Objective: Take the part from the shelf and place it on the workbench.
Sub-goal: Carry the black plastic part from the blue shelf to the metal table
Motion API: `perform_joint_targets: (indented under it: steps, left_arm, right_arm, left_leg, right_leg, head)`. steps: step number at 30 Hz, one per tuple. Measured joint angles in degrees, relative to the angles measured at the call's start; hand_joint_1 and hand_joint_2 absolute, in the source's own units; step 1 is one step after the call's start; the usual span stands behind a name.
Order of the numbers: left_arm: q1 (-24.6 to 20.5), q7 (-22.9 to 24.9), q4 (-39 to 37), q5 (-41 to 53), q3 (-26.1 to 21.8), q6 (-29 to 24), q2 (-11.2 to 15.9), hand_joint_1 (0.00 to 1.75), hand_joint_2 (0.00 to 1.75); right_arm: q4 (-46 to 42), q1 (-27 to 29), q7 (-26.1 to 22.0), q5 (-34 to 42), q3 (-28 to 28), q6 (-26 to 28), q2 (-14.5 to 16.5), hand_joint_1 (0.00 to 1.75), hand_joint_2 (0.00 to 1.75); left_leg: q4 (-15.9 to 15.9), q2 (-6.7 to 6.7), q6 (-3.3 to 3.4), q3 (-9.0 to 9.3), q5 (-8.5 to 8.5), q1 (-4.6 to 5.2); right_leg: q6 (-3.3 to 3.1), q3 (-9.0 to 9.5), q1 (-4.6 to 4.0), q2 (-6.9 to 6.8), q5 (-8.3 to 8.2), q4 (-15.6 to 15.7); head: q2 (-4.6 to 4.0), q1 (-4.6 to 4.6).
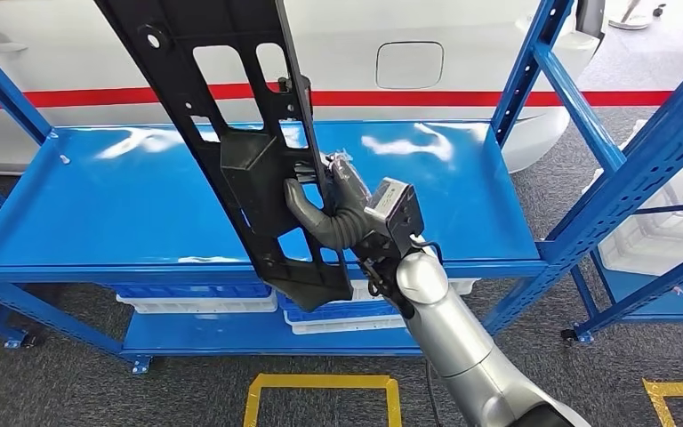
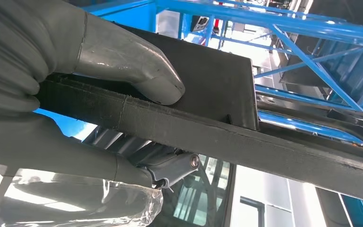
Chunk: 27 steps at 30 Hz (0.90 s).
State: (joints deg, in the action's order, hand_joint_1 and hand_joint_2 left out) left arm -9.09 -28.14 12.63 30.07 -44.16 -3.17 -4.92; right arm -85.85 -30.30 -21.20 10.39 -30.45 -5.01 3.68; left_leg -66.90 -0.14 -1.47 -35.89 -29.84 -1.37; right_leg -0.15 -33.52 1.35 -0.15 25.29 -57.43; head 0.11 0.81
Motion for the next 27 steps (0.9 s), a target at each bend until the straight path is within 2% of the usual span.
perform_joint_targets:
  steps: [1,2,3,6,7,8,9,11,12,13,14,15,17,18,19,20,21,22,23,24,26,27]
  left_arm:
    - [-0.07,-0.01,0.01,0.0,0.0,0.0,0.02,0.0,1.75]
    - [-0.14,-0.03,0.02,0.0,-0.01,0.0,0.03,0.0,1.75]
    - [-0.18,-0.05,0.03,0.0,0.0,0.0,0.03,0.0,1.75]
    - [-0.25,-0.08,0.03,0.01,-0.01,0.0,0.0,0.0,1.75]
    - [-0.3,-0.07,0.03,0.04,-0.01,-0.01,-0.04,0.0,1.75]
    - [-0.36,-0.03,0.03,0.08,-0.01,-0.03,-0.08,0.0,1.75]
    - [-0.42,0.02,0.03,0.13,-0.01,-0.09,-0.11,0.0,1.75]
    - [-0.47,0.18,0.03,0.19,-0.01,-0.3,-0.09,0.0,1.75]
    - [-0.46,0.25,0.03,0.19,-0.01,-0.38,-0.09,0.0,1.75]
    - [-0.45,0.35,0.03,0.18,-0.01,-0.43,-0.1,0.0,1.75]
    - [-0.44,0.5,0.03,0.13,-0.01,-0.43,-0.11,0.0,1.75]
    - [-0.44,0.69,0.03,0.07,-0.01,-0.37,-0.12,0.0,1.75]
    - [-0.46,1.26,0.03,-0.09,-0.01,-0.04,-0.13,0.0,1.75]
    - [-0.47,1.54,0.03,-0.14,-0.01,0.19,-0.12,0.0,1.75]
    - [-0.48,1.84,0.03,-0.14,-0.01,0.4,-0.11,0.0,1.75]
    - [-0.48,2.09,0.03,-0.07,-0.01,0.51,-0.1,0.0,1.75]
    - [-0.48,2.29,0.03,0.12,-0.01,0.57,-0.06,0.0,1.75]
    - [-0.47,2.46,0.03,0.34,-0.01,0.59,-0.03,0.0,1.75]
    - [-0.47,2.58,0.03,0.61,0.0,0.58,0.0,0.0,1.75]
    - [-0.48,2.67,0.03,0.86,0.01,0.58,0.03,0.0,1.75]
    - [-0.53,2.83,0.03,1.18,0.03,0.59,0.05,0.0,1.75]
    - [-0.56,2.88,0.03,1.27,0.03,0.58,0.08,0.0,1.75]
  right_arm:
    - [-0.03,-0.01,-0.01,-0.01,0.03,0.0,0.01,1.75,1.75]
    - [-0.07,-0.02,-0.01,-0.02,0.07,0.0,0.02,1.75,1.75]
    - [-0.11,-0.04,-0.03,-0.02,0.1,0.0,0.04,1.75,1.75]
    - [-0.2,-0.05,-0.11,-0.04,0.2,0.0,0.04,1.75,1.75]
    - [-0.23,-0.06,-0.17,-0.05,0.26,0.01,0.0,1.75,1.75]
    - [-0.24,-0.04,-0.25,-0.09,0.34,0.03,-0.05,1.75,1.75]
    - [-0.25,0.0,-0.37,-0.15,0.42,0.06,-0.14,1.75,1.75]
    - [-0.26,0.27,-0.69,-0.36,0.62,0.14,-0.34,1.75,1.75]
    - [-0.26,0.47,-0.87,-0.47,0.73,0.17,-0.46,1.75,1.75]
    - [-0.26,0.65,-1.03,-0.58,0.83,0.19,-0.58,1.75,1.75]
    - [-0.26,0.77,-1.17,-0.67,0.91,0.21,-0.68,1.75,1.75]
    - [-0.26,0.82,-1.28,-0.73,0.97,0.22,-0.74,1.75,1.75]
    - [-0.3,0.8,-1.49,-0.85,1.08,0.24,-0.78,1.75,1.75]
    - [-0.31,0.81,-1.6,-0.94,1.15,0.29,-0.79,1.75,1.75]
    - [-0.33,0.85,-1.73,-1.06,1.23,0.38,-0.81,1.75,1.75]
    - [-0.33,0.91,-1.87,-1.23,1.3,0.49,-0.86,1.75,1.75]
    - [-0.33,0.96,-2.01,-1.4,1.35,0.6,-0.9,1.75,1.75]
    - [-0.33,1.0,-2.13,-1.55,1.37,0.68,-0.92,1.75,1.75]
    - [-0.33,1.03,-2.22,-1.65,1.38,0.71,-0.9,1.75,1.75]
    - [-0.33,1.08,-2.28,-1.7,1.38,0.72,-0.86,1.75,1.75]
    - [-0.34,1.31,-2.32,-1.77,1.38,0.74,-0.79,1.75,1.75]
    - [-0.37,1.55,-2.32,-1.85,1.39,0.77,-0.79,1.75,1.75]
  left_leg:
    - [4.11,-0.04,0.09,2.74,0.86,-0.01]
    - [7.15,-0.12,0.35,4.65,1.46,0.08]
    - [8.9,-0.19,0.63,5.63,1.61,0.25]
    - [9.53,-0.14,1.88,5.09,2.36,0.63]
    - [9.74,-0.01,2.47,4.76,2.86,0.62]
    - [9.98,0.12,3.08,4.33,3.43,0.58]
    - [10.08,0.25,3.53,3.8,3.96,0.58]
    - [10.06,0.28,3.96,2.41,4.98,0.81]
    - [10.03,0.28,4.01,1.68,5.52,0.91]
    - [9.99,0.28,3.98,0.97,6.05,0.99]
    - [9.95,0.27,3.9,0.33,6.54,1.05]
    - [9.9,0.26,3.78,-0.2,6.99,1.1]
    - [9.77,0.23,3.35,-0.98,7.83,1.26]
    - [9.73,0.23,3.05,-1.18,8.23,1.33]
    - [9.71,0.24,2.74,-1.3,8.61,1.38]
    - [9.75,0.25,2.4,-1.37,8.98,1.39]
    - [9.71,0.25,2.07,-1.45,9.1,1.24]
    - [9.31,0.22,1.71,-1.73,8.47,1.08]
    - [8.08,0.18,1.34,-2.25,6.83,0.9]
    - [5.76,0.15,1.0,-3.09,4.35,0.72]
    - [-1.47,0.09,0.35,-5.24,-0.97,0.6]
    - [-4.68,0.08,0.11,-5.93,-2.28,0.54]
  right_leg:
    - [0.25,-0.29,-0.05,0.01,-0.16,-0.17]
    - [0.56,-0.49,-0.12,-0.01,-0.35,-0.29]
    - [0.91,-0.65,-0.2,-0.02,-0.58,-0.37]
    - [2.25,-1.14,-0.28,-0.04,-1.27,-0.29]
    - [2.44,-1.64,-0.28,-0.01,-0.73,-0.83]
    - [2.35,-2.44,-0.32,0.02,0.58,-2.33]
    - [2.01,-3.6,-0.3,0.03,2.66,-5.12]
    - [1.59,-6.2,-0.31,0.07,6.98,-12.83]
    - [1.75,-6.83,-0.31,0.07,8.11,-15.81]
    - [2.12,-6.47,-0.35,0.07,8.19,-16.86]
    - [2.59,-4.99,-0.38,0.07,7.39,-15.66]
    - [2.94,-2.52,-0.42,0.06,6.19,-12.43]
    - [2.8,3.34,-0.68,0.05,5.02,-3.81]
    - [2.48,5.16,-0.85,0.05,4.96,-0.75]
    - [2.1,5.99,-1.03,0.05,5.13,0.9]
    - [1.78,5.93,-1.16,0.06,4.97,1.25]
    - [1.32,5.55,-0.87,0.04,4.61,1.29]
    - [0.79,5.34,-0.65,-0.01,4.2,1.31]
    - [0.2,5.07,-0.42,-0.08,3.67,1.39]
    - [-0.26,4.7,-0.21,-0.14,3.08,1.44]
    - [-0.56,3.49,-0.31,-0.18,1.97,1.3]
    - [-0.47,2.76,-0.32,-0.18,1.5,1.18]
  head:
    - [0.0,-0.01]
    - [0.0,0.04]
    - [0.0,0.05]
    - [0.0,0.08]
    - [0.0,0.1]
    - [0.0,0.14]
    - [0.0,0.19]
    - [0.0,0.25]
    - [0.0,0.24]
    - [0.0,0.23]
    - [0.0,0.23]
    - [0.0,0.22]
    - [0.0,0.19]
    - [0.0,0.21]
    - [0.0,0.19]
    - [0.0,0.2]
    - [0.0,0.21]
    - [0.0,0.19]
    - [0.0,0.18]
    - [0.0,0.14]
    - [0.0,0.11]
    - [0.0,0.1]
